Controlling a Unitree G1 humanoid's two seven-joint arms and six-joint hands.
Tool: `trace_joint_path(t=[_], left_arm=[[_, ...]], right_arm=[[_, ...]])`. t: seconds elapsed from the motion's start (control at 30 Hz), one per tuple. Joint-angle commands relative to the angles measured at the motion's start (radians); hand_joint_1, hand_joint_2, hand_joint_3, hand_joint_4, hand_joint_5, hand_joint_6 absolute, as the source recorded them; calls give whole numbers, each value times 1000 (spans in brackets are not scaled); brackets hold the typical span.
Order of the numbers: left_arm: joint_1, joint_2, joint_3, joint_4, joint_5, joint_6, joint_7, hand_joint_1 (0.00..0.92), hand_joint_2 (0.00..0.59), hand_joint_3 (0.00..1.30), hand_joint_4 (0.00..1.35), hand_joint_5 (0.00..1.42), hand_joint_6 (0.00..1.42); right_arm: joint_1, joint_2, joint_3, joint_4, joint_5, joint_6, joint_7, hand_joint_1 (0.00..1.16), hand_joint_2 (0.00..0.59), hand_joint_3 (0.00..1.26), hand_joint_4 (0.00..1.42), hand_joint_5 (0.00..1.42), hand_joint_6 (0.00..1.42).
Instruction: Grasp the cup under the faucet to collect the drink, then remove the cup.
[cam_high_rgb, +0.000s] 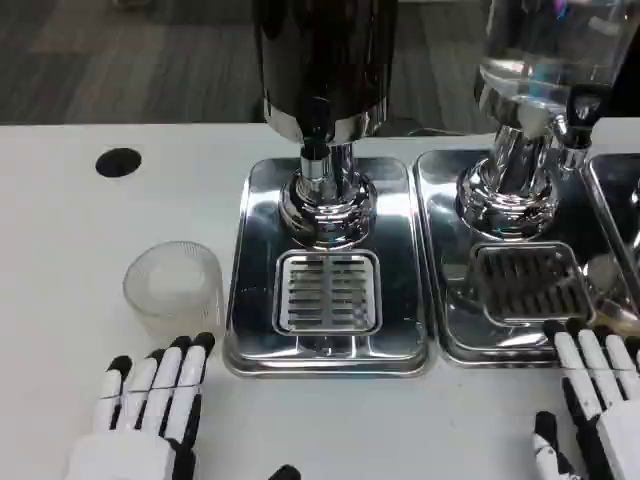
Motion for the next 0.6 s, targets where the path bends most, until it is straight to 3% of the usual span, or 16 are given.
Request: trace_joint_path(t=[0.03,0.6], left_arm=[[4,5,-4,-13,18,9,-16,0,123,47,0,103,45],[-2,1,-12,-16,18,13,-15,0,127,47,0,103,45]], right_arm=[[6,0,-7,24,16,-12,-31,103,528,13,0,0,0],[12,0,-3,11,16,-8,-43,110,528,14,0,0,0]])
